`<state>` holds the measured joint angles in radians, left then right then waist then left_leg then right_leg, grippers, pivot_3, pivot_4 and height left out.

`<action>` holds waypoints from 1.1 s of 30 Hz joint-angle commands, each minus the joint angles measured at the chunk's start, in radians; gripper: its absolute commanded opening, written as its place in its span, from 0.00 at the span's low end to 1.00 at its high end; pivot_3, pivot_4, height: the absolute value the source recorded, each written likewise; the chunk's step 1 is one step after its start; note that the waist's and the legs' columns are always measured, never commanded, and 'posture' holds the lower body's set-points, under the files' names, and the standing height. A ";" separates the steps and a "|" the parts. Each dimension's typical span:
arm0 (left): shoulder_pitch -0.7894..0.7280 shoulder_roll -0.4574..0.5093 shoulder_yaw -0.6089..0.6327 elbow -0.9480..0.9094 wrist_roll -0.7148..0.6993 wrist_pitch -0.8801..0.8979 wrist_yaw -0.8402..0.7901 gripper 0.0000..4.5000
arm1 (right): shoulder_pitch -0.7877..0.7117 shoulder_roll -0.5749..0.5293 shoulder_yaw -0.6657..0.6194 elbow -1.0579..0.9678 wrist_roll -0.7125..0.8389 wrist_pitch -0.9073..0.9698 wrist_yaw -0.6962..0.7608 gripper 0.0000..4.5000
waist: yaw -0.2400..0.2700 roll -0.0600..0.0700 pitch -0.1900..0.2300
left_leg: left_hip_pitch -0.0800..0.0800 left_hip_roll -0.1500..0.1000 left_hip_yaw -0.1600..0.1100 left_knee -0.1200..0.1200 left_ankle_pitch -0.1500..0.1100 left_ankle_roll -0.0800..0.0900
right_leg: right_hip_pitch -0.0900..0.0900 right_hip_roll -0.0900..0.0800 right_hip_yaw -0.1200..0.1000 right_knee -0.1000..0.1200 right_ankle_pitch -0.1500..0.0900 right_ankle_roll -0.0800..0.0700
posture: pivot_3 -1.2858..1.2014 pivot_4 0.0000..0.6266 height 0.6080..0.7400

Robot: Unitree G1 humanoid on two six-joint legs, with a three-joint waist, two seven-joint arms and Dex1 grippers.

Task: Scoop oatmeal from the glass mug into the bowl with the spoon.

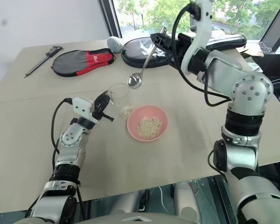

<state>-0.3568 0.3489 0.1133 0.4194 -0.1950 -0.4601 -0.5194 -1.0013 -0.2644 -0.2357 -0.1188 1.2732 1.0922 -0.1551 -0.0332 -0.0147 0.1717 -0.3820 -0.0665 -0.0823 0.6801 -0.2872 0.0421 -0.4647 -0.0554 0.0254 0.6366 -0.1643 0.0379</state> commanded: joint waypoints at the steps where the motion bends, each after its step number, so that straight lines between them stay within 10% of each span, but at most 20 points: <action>1: 0.012 0.001 -0.002 -0.031 0.004 0.000 -0.005 0.02 | -0.020 0.038 0.005 0.002 0.002 -0.026 -0.017 0.00 | -0.001 0.000 0.000 | 0.000 0.000 0.000 0.000 0.000 0.000 | 0.000 0.000 0.000 0.000 0.000 0.000 | 0.52 0.24 1.00; 19: 0.061 -0.007 -0.006 -0.126 0.054 0.031 0.051 0.02 | 0.108 0.092 0.314 -0.008 -0.386 -0.130 0.288 0.00 | -0.004 0.000 0.000 | 0.000 0.000 0.000 0.000 0.000 0.000 | 0.000 0.001 -0.001 0.001 0.000 0.000 | 0.52 0.24 1.00; 26: 0.055 -0.007 -0.005 -0.126 0.056 0.039 0.054 0.00 | 0.100 0.132 0.284 -0.001 -0.441 -0.159 0.338 0.64 | -0.005 0.000 0.000 | 0.000 0.000 -0.001 0.000 0.000 0.000 | 0.000 0.001 -0.001 0.001 0.000 0.000 | 0.52 0.24 1.00; 33: 0.059 -0.017 -0.002 -0.130 0.022 0.039 0.032 0.00 | 0.089 0.142 0.242 0.008 -0.477 -0.186 0.355 0.64 | -0.004 0.000 0.000 | 0.000 0.000 -0.001 0.000 0.000 0.000 | 0.000 0.001 -0.001 0.000 0.000 0.000 | 0.52 0.24 1.00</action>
<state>-0.3039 0.3321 0.1076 0.3217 -0.1577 -0.4211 -0.4797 -0.8858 -0.1267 0.0308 -0.0964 0.7997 0.9317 0.1877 -0.0372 -0.0144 0.1716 -0.3819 -0.0668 -0.0833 0.6802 -0.2870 0.0418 -0.4649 -0.0546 0.0241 0.6369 -0.1643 0.0381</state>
